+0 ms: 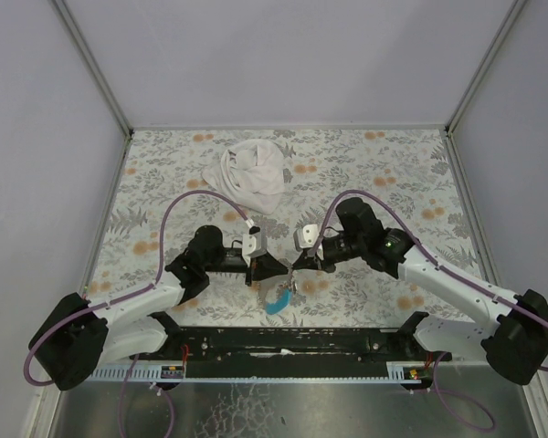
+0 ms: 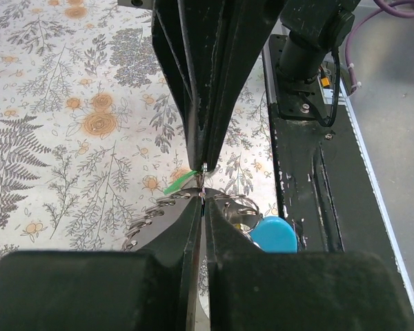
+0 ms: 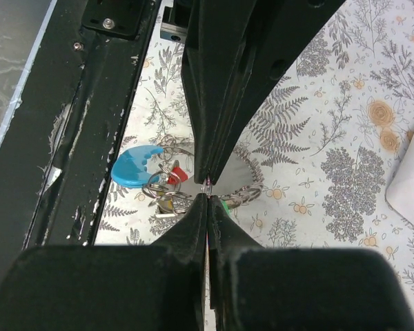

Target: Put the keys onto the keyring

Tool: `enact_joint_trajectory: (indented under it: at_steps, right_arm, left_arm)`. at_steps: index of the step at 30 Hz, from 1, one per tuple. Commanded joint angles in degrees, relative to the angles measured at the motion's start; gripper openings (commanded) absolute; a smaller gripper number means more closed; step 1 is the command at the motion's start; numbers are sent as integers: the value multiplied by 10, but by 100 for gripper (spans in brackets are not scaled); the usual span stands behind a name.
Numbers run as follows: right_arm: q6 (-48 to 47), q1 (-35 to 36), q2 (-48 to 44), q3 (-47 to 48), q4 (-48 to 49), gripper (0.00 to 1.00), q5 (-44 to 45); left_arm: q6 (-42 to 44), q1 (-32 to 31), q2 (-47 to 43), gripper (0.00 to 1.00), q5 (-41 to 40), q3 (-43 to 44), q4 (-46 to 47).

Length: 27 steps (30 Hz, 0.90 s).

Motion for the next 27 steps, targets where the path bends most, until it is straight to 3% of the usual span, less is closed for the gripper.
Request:
enact_joint_trajectory:
  at_steps: [1, 9, 27]
  right_arm:
    - [-6, 3, -3, 29, -32, 0, -1]
    - [41, 1, -53, -13, -2, 0, 57]
    - [15, -11, -14, -1, -23, 0, -4]
  left_arm:
    - [7, 1, -9, 0, -18, 2, 5]
    - [6, 1, -12, 0, -12, -6, 19]
    - [-2, 1, -17, 0, 15, -9, 33]
